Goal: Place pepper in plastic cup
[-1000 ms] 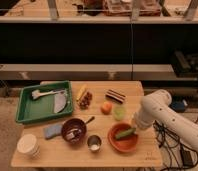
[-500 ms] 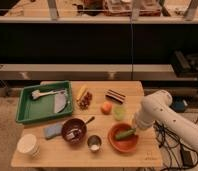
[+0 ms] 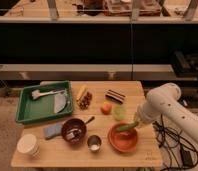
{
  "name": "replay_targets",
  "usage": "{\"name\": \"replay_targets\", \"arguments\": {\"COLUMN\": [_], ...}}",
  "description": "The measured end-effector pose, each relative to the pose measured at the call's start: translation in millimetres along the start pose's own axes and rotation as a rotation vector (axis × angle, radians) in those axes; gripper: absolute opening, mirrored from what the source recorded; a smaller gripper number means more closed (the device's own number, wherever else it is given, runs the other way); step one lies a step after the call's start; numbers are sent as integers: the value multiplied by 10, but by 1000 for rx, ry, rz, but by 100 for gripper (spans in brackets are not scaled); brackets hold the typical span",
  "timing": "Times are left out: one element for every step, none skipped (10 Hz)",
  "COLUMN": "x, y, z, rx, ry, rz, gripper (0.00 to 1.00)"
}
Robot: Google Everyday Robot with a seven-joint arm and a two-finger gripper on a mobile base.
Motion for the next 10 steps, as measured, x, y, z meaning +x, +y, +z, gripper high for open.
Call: {"name": "replay_targets", "arguments": {"x": [32, 73, 130, 160, 202, 229, 242, 260, 297, 324], "y": [-144, -277, -433, -551, -738, -802, -831, -846, -847, -855], "z": [-63, -76, -79, -71, -71, -92, -129, -163, -196, -195], "rx": [8, 12, 15, 15, 19, 24, 25, 27, 27, 24], "ry": [11, 21, 36, 47, 64, 71, 75, 79, 85, 89], "rz": [-3, -1, 1, 3, 9, 12, 13, 14, 19, 24], "gripper": [14, 14, 14, 14, 14, 14, 14, 14, 14, 14]}}
